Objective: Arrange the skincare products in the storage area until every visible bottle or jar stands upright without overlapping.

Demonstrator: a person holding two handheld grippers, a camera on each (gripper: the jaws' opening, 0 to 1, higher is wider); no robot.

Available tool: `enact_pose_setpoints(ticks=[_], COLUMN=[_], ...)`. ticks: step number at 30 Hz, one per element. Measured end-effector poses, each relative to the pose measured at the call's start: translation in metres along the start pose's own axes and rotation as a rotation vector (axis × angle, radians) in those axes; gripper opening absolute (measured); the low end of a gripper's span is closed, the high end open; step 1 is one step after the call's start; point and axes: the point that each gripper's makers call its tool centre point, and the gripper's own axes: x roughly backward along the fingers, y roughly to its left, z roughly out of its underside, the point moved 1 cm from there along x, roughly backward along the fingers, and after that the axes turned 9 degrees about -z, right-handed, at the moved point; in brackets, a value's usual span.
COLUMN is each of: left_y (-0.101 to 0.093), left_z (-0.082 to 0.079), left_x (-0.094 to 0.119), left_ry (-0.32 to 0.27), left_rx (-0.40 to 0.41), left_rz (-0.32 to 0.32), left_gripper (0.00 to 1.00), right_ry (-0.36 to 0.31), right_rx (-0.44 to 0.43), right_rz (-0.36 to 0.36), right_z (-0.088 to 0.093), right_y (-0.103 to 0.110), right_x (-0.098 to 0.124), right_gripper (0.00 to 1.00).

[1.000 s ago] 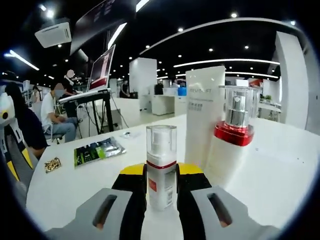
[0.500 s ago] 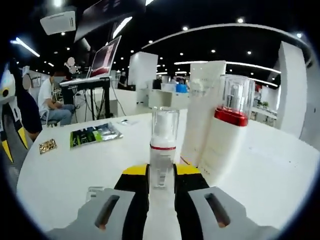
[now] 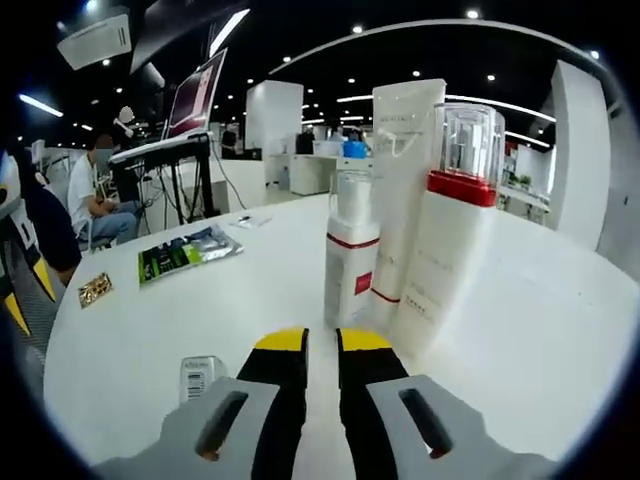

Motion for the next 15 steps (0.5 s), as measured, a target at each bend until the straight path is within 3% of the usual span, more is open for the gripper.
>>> enact_pose_setpoints(ticks=[9,12,15], left_y=[0.000,0.000,0.001], left_z=[0.009,0.004,0.005], left_x=[-0.002,0.000,-0.001], left_ry=[0.040,0.023,0.026], left_rx=[-0.014,-0.019,-0.016], left_rz=[0.008,0.003,0.001], left_gripper=[0.38,0.38,0.39], right_ry=[-0.020,-0.040,-0.018], right_rx=[-0.067,-0.186,-0.363], right_rz=[0.001,-0.024,-0.039], right_z=[-0.014,-0.014,-0.006], right_y=[-0.002,0.004,0.008], right_x=[-0.008,-0.002,0.007], right_gripper=[0.19,0.17,0.14])
